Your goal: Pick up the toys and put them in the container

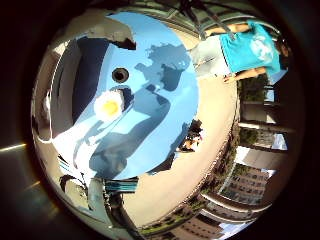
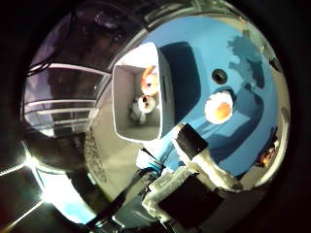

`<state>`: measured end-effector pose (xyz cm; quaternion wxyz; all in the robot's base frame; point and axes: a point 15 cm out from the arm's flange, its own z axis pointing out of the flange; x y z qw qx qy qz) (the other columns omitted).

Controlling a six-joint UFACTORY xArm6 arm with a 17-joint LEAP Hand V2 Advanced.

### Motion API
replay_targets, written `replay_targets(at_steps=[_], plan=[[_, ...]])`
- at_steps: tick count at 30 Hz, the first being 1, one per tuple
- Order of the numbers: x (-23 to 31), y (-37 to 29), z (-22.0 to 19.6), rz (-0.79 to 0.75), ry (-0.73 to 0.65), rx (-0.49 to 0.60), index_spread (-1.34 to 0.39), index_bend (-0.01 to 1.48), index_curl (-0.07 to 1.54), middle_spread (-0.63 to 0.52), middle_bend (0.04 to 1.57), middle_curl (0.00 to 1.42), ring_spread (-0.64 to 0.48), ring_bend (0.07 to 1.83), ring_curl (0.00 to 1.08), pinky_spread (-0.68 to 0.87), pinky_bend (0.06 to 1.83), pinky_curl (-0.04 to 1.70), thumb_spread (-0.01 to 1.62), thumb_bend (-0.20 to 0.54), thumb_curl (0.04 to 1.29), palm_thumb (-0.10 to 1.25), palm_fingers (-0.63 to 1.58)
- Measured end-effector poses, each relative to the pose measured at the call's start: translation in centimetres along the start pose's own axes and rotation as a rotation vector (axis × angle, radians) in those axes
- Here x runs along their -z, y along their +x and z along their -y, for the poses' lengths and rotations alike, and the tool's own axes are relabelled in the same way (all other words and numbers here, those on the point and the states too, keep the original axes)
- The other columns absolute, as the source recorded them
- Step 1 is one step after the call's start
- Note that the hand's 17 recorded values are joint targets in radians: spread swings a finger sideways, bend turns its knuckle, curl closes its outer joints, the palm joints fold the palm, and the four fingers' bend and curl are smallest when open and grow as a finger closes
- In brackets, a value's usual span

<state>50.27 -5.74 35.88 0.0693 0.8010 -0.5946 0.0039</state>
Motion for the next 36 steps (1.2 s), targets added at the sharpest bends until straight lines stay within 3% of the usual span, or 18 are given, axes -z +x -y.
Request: replay_targets(at_steps=[18,24,27,29,33,36], plan=[[-18.6,1.9,2.4,0.107,-0.261,-0.036,-0.18,0.16,0.22,0.09,0.18,0.34,0.27,0.45,0.31,0.44,0.74,0.29,1.15,-0.025,0.30,0.55,0.02],[-20.4,0.8,3.1,0.098,-0.286,-0.027,-0.08,0.17,0.23,0.05,0.20,0.35,0.26,0.49,0.31,0.45,0.74,0.26,1.15,-0.021,0.31,0.58,0.22],[-20.4,0.5,3.2,0.096,-0.287,-0.020,-0.10,0.15,0.21,-0.01,0.31,0.38,0.23,0.60,0.33,0.44,0.79,0.26,1.15,-0.010,0.32,0.62,0.51],[-19.9,0.5,3.4,0.091,-0.274,-0.015,-0.17,0.12,0.19,-0.05,0.51,0.46,0.18,0.82,0.40,0.41,0.83,0.27,1.15,-0.004,0.33,0.67,0.83],[-17.0,1.3,3.8,0.071,-0.209,-0.019,-0.27,0.14,0.15,-0.11,0.78,0.62,0.10,1.14,0.55,0.39,0.89,0.32,1.14,0.004,0.37,0.77,0.91],[-13.6,2.0,3.5,0.056,-0.141,-0.034,-0.38,0.22,0.11,-0.16,0.91,0.72,0.04,1.26,0.63,0.37,1.11,0.41,1.14,0.023,0.41,0.88,1.04]])
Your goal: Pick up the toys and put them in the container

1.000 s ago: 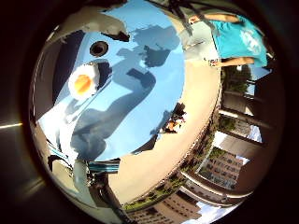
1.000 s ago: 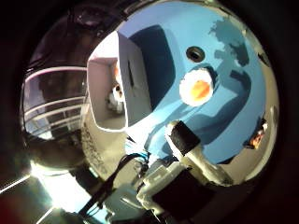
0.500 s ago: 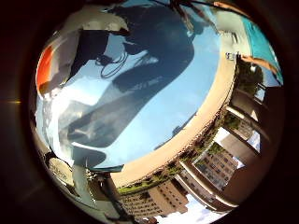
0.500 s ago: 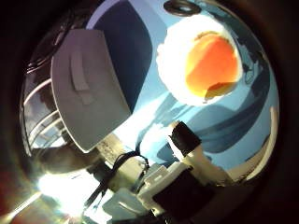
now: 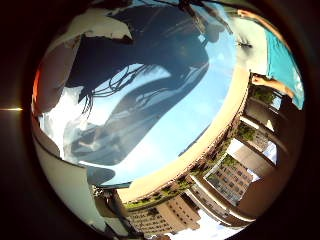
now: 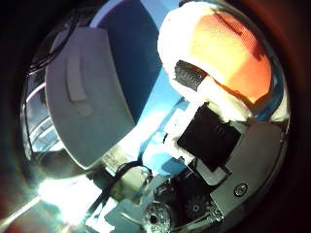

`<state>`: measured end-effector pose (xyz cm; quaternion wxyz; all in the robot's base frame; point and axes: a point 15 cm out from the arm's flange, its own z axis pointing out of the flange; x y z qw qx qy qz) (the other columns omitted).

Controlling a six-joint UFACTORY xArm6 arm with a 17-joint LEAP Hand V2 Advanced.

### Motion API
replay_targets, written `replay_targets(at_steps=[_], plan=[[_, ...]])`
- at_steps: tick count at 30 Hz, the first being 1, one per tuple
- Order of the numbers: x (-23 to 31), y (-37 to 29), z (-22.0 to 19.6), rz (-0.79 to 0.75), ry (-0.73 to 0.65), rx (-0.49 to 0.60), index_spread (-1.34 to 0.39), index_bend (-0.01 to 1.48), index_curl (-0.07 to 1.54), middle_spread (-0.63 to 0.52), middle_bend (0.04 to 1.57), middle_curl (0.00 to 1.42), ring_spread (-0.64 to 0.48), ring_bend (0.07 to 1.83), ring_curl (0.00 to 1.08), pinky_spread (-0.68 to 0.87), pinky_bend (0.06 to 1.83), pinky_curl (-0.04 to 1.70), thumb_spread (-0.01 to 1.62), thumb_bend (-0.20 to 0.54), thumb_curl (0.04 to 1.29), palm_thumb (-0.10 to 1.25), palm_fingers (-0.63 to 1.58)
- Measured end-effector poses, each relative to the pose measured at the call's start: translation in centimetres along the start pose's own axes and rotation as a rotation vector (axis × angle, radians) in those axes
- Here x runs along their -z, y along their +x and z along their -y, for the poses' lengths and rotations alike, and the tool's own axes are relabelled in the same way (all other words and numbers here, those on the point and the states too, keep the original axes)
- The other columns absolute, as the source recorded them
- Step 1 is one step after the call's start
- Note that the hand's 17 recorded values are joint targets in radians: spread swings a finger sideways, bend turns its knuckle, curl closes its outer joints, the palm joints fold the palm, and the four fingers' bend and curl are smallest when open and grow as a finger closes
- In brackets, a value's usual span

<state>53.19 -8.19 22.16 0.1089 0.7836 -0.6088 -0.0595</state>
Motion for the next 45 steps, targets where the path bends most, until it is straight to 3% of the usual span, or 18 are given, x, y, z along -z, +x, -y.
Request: replay_targets(at_steps=[7,13,17,19,27,36,39,41,42,45], plan=[[9.9,1.2,-4.1,-0.034,0.192,-0.051,-0.57,0.46,0.11,-0.19,1.05,0.87,-0.05,1.32,0.71,0.28,1.37,0.58,1.14,0.026,0.51,0.98,1.07],[15.5,-0.7,-9.9,-0.016,0.205,-0.055,-0.69,0.64,0.12,-0.21,1.11,0.95,-0.08,1.36,0.76,0.22,1.43,0.67,1.14,-0.006,0.57,0.99,0.99],[20.1,-4.7,-11.3,0.019,0.282,0.001,-0.74,0.71,0.12,-0.21,1.13,0.98,-0.09,1.38,0.77,0.20,1.45,0.71,1.14,-0.013,0.60,0.99,0.97],[23.3,-9.7,-11.8,0.007,0.350,0.087,-0.74,0.73,0.12,-0.21,1.14,0.99,-0.09,1.38,0.78,0.20,1.46,0.71,1.14,-0.013,0.60,0.99,0.96],[24.6,-24.4,-8.5,0.014,0.416,0.257,-0.81,0.88,0.14,-0.22,1.18,1.04,-0.10,1.42,0.80,0.16,1.49,0.79,1.13,-0.014,0.65,0.99,0.91],[20.3,-34.8,-2.3,0.030,0.426,0.333,-0.82,0.99,0.17,-0.22,1.22,1.06,-0.11,1.45,0.82,0.14,1.51,0.84,1.11,-0.018,0.69,0.97,0.88],[18.8,-35.8,-0.2,0.036,0.430,0.312,-0.81,1.04,0.19,-0.21,1.21,1.06,-0.10,1.44,0.81,0.14,1.49,0.85,1.12,-0.055,0.67,0.86,0.87],[17.6,-35.6,0.8,0.036,0.412,0.294,-0.71,1.09,0.22,-0.18,1.14,0.99,-0.04,1.32,0.75,0.19,1.39,0.80,1.15,-0.066,0.63,0.77,0.92],[17.1,-35.4,1.1,0.036,0.405,0.288,-0.60,1.02,0.23,-0.16,0.90,0.91,0.01,1.19,0.73,0.24,1.39,0.81,1.16,-0.073,0.59,0.69,0.47],[16.0,-34.7,1.2,0.031,0.368,0.279,-0.45,0.92,0.25,-0.10,0.63,0.78,0.12,1.01,0.67,0.30,1.29,0.80,1.16,-0.062,0.54,0.63,-0.11]])
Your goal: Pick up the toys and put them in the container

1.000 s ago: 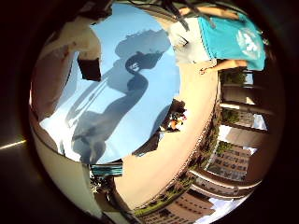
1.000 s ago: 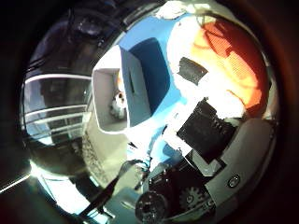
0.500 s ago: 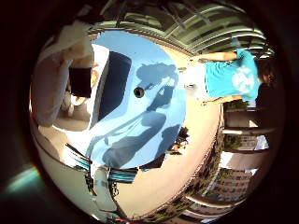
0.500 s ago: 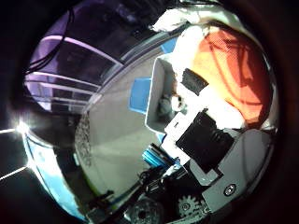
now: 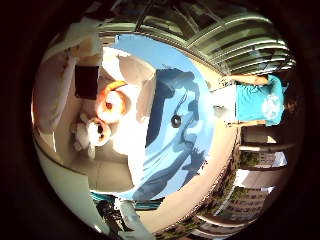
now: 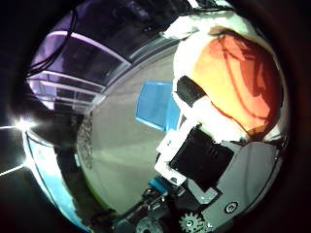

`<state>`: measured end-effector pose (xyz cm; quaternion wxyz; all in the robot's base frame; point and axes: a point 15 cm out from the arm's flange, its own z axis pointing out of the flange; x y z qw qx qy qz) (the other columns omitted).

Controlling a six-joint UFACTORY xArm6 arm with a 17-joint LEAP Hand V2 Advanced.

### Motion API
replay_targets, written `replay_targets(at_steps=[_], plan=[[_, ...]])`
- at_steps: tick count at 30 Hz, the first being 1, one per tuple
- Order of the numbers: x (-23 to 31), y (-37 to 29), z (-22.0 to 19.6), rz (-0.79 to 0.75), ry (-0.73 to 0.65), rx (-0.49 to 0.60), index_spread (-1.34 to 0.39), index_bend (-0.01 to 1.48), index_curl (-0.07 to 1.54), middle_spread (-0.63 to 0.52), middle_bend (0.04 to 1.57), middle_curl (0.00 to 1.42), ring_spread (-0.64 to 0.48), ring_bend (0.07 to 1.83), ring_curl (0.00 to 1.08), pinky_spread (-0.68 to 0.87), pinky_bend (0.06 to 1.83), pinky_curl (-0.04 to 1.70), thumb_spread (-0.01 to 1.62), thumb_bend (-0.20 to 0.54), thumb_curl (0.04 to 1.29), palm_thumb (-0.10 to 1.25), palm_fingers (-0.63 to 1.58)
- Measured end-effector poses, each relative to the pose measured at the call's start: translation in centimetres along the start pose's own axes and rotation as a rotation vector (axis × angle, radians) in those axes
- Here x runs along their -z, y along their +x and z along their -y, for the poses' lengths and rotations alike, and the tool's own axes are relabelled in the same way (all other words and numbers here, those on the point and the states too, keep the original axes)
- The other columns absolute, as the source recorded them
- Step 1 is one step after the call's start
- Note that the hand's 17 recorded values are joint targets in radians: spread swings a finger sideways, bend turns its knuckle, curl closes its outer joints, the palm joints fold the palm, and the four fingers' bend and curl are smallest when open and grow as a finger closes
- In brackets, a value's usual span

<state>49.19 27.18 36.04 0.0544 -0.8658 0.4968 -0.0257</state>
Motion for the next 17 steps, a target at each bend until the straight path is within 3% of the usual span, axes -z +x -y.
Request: replay_targets(at_steps=[2,6,11,17], plan=[[-0.4,0.4,-0.8,0.000,-0.033,-0.002,-0.39,0.80,0.20,-0.05,0.48,0.68,0.18,0.83,0.56,0.34,1.21,0.71,1.16,-0.052,0.50,0.60,-0.24],[-0.6,1.1,-1.3,-0.001,-0.056,-0.007,-0.36,0.55,0.15,0.02,0.29,0.54,0.26,0.67,0.41,0.41,1.08,0.59,1.15,-0.042,0.45,0.56,-0.17],[0.3,2.5,-1.3,-0.003,-0.035,-0.020,-0.37,0.36,0.15,0.07,0.18,0.45,0.29,0.58,0.36,0.46,0.97,0.51,1.14,-0.030,0.40,0.55,-0.08],[3.7,3.3,-1.6,-0.007,0.028,-0.030,-0.37,0.27,0.18,0.07,0.17,0.40,0.31,0.53,0.33,0.49,0.91,0.46,1.14,-0.028,0.37,0.56,-0.01]])
